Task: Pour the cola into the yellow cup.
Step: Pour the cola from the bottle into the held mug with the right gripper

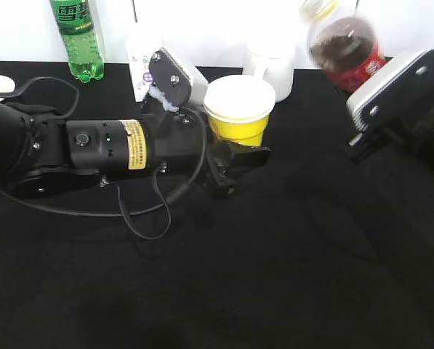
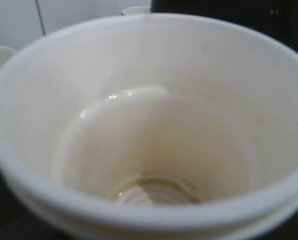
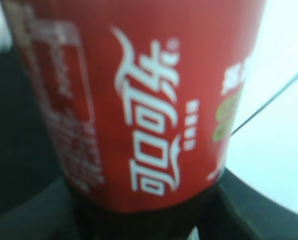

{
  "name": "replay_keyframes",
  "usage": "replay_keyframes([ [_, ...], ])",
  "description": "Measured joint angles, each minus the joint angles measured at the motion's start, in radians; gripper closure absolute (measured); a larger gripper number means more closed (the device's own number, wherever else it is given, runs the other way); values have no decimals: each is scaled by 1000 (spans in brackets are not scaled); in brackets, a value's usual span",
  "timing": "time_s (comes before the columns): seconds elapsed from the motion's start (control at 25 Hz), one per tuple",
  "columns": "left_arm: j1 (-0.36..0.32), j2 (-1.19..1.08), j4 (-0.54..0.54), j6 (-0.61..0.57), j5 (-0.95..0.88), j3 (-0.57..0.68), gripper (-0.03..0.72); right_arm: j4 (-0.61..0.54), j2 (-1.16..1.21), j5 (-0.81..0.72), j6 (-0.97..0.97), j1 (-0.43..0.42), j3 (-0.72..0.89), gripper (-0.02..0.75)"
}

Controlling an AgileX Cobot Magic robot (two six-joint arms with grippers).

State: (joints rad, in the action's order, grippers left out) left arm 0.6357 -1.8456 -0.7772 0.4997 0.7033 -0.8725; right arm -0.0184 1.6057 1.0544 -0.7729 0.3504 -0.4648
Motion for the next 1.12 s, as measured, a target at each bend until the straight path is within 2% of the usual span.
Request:
replay_keyframes([
  [0.12,0,-3,2,0,-26,0,243,-53,0,14,-93,0,0,353],
  [0.24,0,-3,3,0,-29,0,243,-60,0,83,-174,0,0,353],
  [0.6,0,-3,-8,1,-6,0,243,-82,0,87,-484,0,0,353],
  [0.8,0,-3,-86,34,-6,0,243,-115,0,89,-595,0,0,353],
  [1.12,0,-3,-135,37,-6,0,243,-118,0,98,-735,0,0,353],
])
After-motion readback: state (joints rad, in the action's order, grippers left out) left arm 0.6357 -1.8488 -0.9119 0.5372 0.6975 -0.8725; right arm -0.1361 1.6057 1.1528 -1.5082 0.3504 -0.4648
